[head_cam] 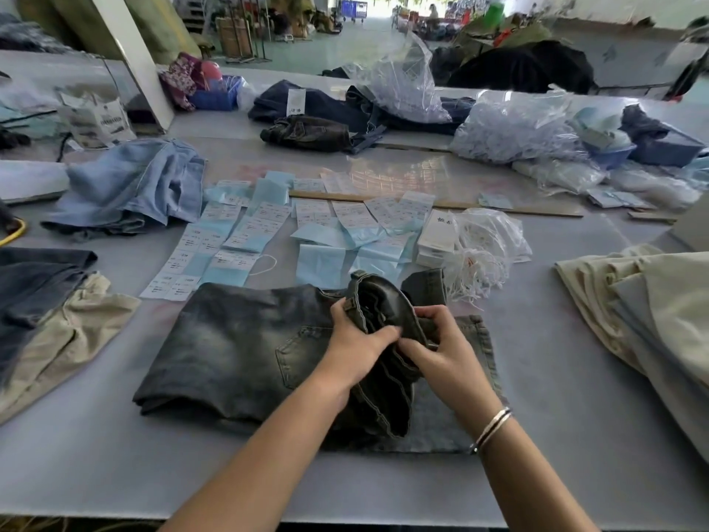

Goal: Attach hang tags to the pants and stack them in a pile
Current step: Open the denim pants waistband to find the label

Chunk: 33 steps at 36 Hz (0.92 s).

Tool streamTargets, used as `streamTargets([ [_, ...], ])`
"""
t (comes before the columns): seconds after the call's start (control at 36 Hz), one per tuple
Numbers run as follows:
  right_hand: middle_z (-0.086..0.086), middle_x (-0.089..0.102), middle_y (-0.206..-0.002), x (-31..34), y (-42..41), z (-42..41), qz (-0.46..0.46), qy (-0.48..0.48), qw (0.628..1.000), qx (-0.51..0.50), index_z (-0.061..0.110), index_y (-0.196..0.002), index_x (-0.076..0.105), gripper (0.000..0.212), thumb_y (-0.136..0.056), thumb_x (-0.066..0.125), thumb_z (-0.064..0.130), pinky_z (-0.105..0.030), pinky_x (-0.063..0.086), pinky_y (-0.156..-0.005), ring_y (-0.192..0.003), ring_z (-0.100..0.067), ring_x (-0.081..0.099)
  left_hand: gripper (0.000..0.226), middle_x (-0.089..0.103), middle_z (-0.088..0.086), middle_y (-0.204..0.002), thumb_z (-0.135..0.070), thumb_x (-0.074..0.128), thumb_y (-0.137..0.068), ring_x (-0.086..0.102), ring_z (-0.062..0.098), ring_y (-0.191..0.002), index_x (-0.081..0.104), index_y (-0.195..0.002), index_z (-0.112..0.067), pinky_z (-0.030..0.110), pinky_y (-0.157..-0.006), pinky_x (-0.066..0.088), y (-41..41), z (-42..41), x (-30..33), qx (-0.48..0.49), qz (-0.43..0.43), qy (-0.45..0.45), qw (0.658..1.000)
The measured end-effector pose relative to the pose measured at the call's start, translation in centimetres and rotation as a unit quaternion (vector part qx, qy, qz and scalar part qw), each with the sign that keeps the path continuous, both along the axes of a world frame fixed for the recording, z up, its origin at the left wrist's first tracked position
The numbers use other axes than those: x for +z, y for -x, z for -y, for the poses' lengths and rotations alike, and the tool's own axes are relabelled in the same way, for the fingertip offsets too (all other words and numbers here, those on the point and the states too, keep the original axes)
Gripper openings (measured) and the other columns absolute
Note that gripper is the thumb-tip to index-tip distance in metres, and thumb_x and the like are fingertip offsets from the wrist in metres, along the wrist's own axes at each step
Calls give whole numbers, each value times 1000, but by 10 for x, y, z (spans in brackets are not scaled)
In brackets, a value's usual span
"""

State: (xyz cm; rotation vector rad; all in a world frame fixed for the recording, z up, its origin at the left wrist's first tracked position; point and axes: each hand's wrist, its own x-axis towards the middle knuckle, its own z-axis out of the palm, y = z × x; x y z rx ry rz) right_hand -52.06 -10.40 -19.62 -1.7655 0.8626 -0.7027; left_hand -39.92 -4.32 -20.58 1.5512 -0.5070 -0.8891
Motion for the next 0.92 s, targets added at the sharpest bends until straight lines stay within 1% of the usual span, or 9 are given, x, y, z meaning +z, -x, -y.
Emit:
streamTargets([
  [0.17,17,63,-63,14,-6,19,-102,56,992,-40,30,-82,60,20,-80,68,48,-8,41,-53,-59,8,57,50,68,12,-109,0,69,-82,65,26,-104,51,-127,-15,43,-96,51,-10,-16,0,-28,-56,51,997],
  [0.28,15,41,-39,12,-12,30,-84,47,993,-61,18,-63,54,36,-88,62,42,-16,28,-42,-38,-2,37,47,70,15,-106,5,61,-85,67,28,-96,54,-122,-24,43,-84,56,-18,-23,-8,-40,-161,78,983],
  [0.44,-10,48,-69,-6,-18,27,51,-138,986,-82,16,-70,58,26,-91,60,30,-40,37,-66,-68,-23,44,49,71,13,-99,10,54,-84,69,25,-86,57,-123,-20,36,-68,57,-27,-27,-18,-43,-243,94,965],
  [0.53,1,52,-77,-13,-17,21,39,-31,988,-148,26,-79,52,17,-89,63,19,-31,42,-67,-69,-12,48,50,70,13,-96,9,53,-83,67,25,-85,55,-123,-20,37,-72,56,-26,-22,-18,-41,-220,83,971],
  [0.58,5,50,-88,-11,-16,14,33,84,984,-155,32,-78,50,32,-87,62,5,-16,41,-71,-75,2,48,46,70,14,-94,5,55,-84,68,25,-82,55,-121,-21,36,-70,55,-22,-18,-17,-34,-201,72,976],
  [0.67,1,47,-96,-10,-14,3,-1,168,980,-104,22,-70,61,36,-83,56,-11,-1,38,-71,-83,14,48,40,69,13,-104,-9,65,-84,69,22,-88,54,-117,-27,36,-74,54,-16,-12,-14,-33,-145,47,988],
  [0.72,6,46,-97,-8,-13,1,-21,157,984,-77,21,-72,65,31,-86,56,-5,-3,39,-67,-82,14,49,37,69,7,-106,-21,72,-83,69,17,-93,53,-113,-28,34,-82,54,-12,-7,-12,-23,-87,35,995],
  [0.83,12,45,-88,0,-17,4,-86,161,981,-69,28,-76,62,14,-84,63,38,-10,36,-62,-78,9,51,49,65,-1,-106,-35,80,-73,63,15,-99,46,-108,-25,33,-90,50,-2,7,-8,15,57,-12,998],
  [0.92,10,46,-83,2,-21,9,-118,158,976,-94,19,-79,66,15,-87,63,32,-16,31,-58,-71,-3,52,55,63,-3,-105,-35,81,-72,61,15,-100,43,-110,-25,28,-87,48,1,12,-7,10,111,-28,993],
])
